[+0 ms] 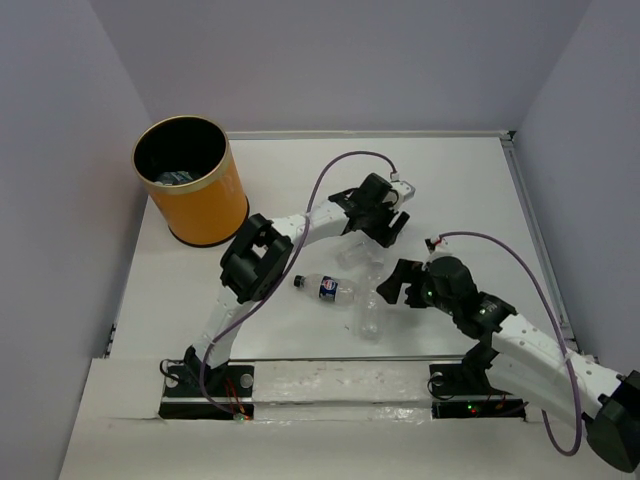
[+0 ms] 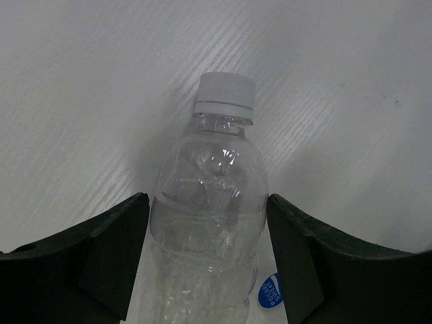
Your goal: Put the plastic bottles in the bin
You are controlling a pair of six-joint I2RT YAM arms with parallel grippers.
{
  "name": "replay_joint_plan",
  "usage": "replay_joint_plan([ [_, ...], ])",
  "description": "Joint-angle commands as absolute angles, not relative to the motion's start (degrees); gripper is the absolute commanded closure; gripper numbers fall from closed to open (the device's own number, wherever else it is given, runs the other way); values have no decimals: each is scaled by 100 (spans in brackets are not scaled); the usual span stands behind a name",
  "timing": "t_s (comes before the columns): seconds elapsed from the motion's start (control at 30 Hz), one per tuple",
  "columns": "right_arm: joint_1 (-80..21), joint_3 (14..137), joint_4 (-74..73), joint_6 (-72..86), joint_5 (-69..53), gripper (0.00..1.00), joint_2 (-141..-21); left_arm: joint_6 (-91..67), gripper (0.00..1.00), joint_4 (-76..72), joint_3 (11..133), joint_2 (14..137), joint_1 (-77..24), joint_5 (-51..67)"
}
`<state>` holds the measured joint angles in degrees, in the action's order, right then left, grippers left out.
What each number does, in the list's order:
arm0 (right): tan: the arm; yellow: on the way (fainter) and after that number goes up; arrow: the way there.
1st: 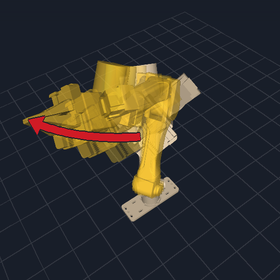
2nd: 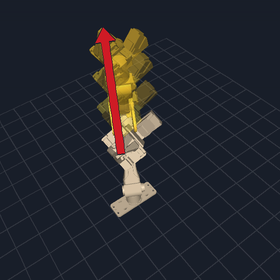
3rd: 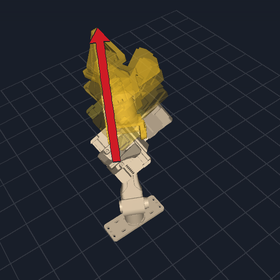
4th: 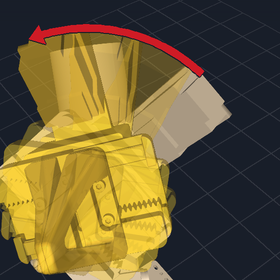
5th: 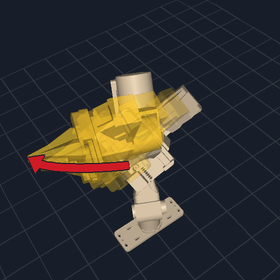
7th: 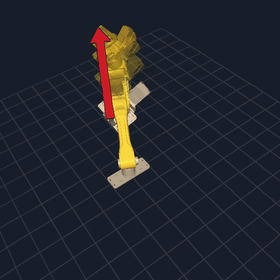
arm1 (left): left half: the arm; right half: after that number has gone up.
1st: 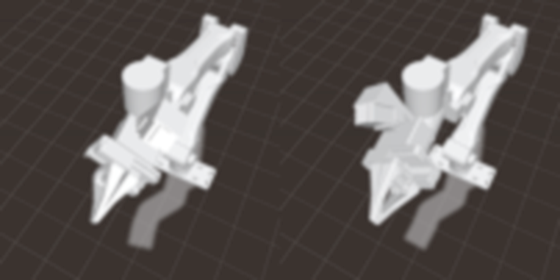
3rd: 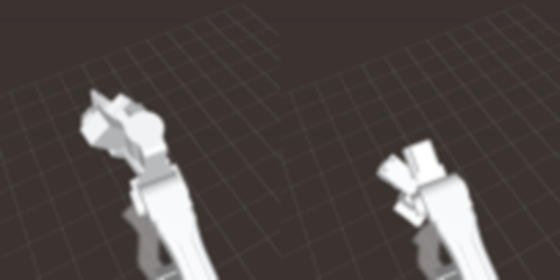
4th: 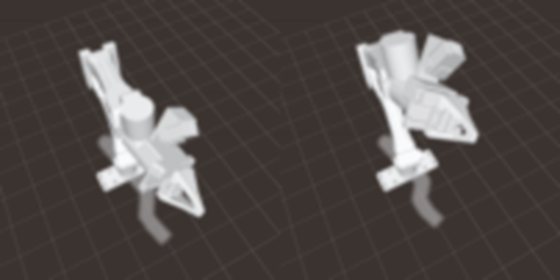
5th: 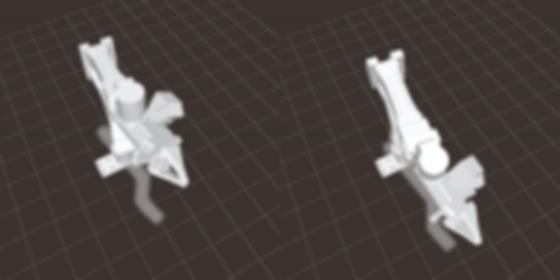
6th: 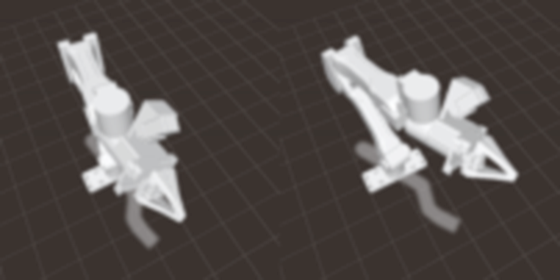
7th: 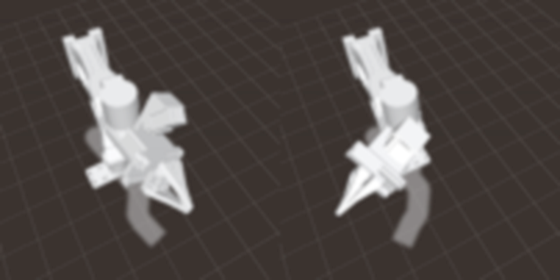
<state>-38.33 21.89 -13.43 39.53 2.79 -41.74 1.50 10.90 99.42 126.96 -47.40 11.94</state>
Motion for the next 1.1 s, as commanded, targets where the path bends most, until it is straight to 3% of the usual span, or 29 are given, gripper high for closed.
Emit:
replay_joint_plan([
  [0.0, -3841, 2180, -599, 4069, 44, 0, -4525, 378, 21, 1423, 10327, 12691, -4746, 968],
  [0.1, -3841, 2162, -221, 4104, 44, 0, -4789, 413, 26, 1503, 10371, 12726, -4746, 783],
  [0.33, -3841, 2452, 395, 4052, 53, 0, -6106, 431, 53, 1697, 10573, 12745, -4746, 554],
  [0.57, -3841, 2400, 755, 4113, 404, 3, -6548, 203, 63, 1311, 10416, 12104, -4597, 536],
  [0.8, -3841, 2461, 826, 4070, 703, 24, -6706, -588, 65, 492, 9835, 11049, -4008, 1055],
  [0.9, -3841, 2382, 835, 4034, 791, 41, -6584, -834, 65, 264, 9686, 10434, -3745, 1089],
  [1.07, -3841, 2197, 826, 3990, 826, 49, -6021, -1151, 65, -132, 9369, 9230, -3218, 994],
])
